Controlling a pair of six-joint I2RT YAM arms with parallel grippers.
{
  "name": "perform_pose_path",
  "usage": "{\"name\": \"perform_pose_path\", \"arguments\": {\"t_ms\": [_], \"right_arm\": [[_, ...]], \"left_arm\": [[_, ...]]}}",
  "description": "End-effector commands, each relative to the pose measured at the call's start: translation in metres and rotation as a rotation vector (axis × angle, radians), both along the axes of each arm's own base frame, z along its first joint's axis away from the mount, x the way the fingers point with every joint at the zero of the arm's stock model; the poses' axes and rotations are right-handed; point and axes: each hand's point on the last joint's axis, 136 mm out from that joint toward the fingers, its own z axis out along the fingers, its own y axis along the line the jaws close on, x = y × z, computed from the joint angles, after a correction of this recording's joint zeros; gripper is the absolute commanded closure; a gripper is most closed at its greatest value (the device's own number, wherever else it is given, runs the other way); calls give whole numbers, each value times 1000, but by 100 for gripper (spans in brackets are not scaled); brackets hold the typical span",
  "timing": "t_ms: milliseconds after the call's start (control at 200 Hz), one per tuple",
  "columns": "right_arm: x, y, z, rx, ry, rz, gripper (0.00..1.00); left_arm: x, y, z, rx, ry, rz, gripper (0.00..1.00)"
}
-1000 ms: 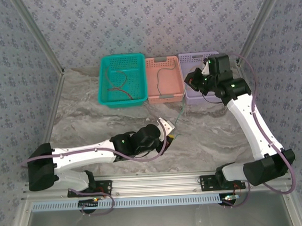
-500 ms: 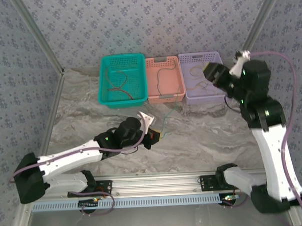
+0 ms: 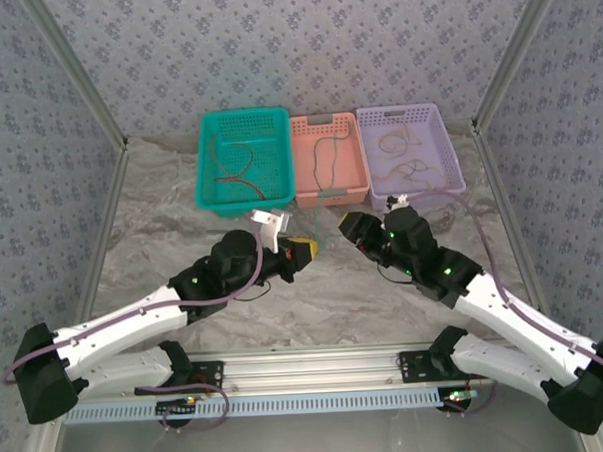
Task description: Untangle the cables
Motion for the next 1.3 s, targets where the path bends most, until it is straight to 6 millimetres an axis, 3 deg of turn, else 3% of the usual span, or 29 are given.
{"name": "perform_pose_path", "arguments": {"t_ms": [0,365,570,879,954,1109,1299], "right_arm": [[8,7,29,166,-40,-103,50],[0,28,6,204,44,-111,56],[-2,34,13,218,35,-103,62],[-7,39,1,196,67,-111,69],[-7,38,0,189,70,-117,75],[-7,36,-7,176,85,-130,100],[-7,29,-26,144,100,-161,100]], "left_arm": [[5,5,15,-48,-35,36,100],[9,1,14,-48,-45,41,100],[11,-2,9,-30,-41,41,100],[16,-7,8,-21,-46,45,100],[16,-8,8,-21,-48,45,100],[18,-6,9,-13,-56,56,100],[18,-3,17,-42,-68,72,100]]}}
